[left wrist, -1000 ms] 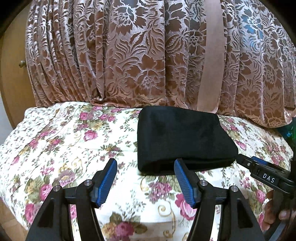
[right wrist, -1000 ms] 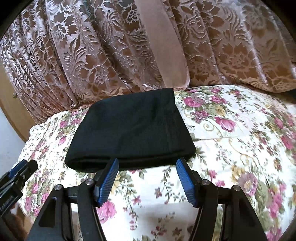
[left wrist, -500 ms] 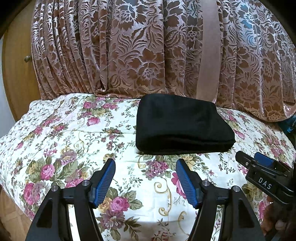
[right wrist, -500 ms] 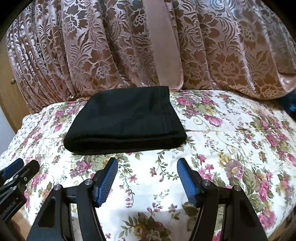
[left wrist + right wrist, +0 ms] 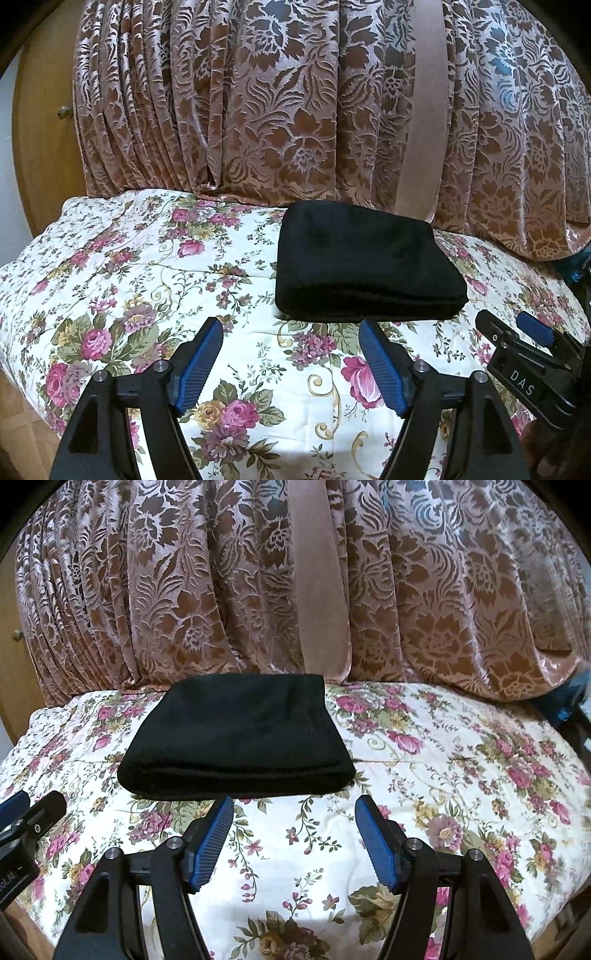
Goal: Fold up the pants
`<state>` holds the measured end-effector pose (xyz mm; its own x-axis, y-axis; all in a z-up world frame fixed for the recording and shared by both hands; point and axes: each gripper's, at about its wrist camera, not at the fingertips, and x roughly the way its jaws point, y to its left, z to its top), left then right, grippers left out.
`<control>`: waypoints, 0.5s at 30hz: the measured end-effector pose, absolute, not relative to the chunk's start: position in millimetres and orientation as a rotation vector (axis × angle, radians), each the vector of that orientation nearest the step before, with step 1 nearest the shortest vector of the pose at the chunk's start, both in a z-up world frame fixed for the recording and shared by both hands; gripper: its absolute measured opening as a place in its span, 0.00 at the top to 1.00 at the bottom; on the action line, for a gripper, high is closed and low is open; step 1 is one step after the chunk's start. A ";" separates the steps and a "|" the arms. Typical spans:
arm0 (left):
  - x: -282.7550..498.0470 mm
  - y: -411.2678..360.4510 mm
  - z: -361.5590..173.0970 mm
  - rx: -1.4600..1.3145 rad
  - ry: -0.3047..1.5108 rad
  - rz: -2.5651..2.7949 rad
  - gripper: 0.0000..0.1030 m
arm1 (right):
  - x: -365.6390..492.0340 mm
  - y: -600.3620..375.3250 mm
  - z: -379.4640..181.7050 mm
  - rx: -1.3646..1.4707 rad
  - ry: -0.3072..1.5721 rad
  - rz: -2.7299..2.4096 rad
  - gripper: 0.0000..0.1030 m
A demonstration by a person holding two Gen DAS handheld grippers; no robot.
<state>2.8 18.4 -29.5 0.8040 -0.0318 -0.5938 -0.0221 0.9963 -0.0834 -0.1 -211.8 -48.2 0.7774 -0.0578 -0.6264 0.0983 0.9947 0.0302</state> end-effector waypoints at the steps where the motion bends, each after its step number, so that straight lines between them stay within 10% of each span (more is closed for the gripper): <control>1: 2.7 18.5 -29.0 -0.089 0.635 -0.006 0.25 | 0.3 -211.5 -47.9 0.058 0.673 -0.084 0.33; 15: 0.8 18.2 -26.0 -0.087 0.631 0.004 0.25 | -0.3 -210.2 -51.5 0.064 0.691 -0.072 0.33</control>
<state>0.8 18.2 -26.0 0.8077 -0.0222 -0.5892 -0.0306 0.9964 -0.0794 -0.3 -210.2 -51.5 0.7680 -0.0453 -0.6388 0.0875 0.9956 0.0346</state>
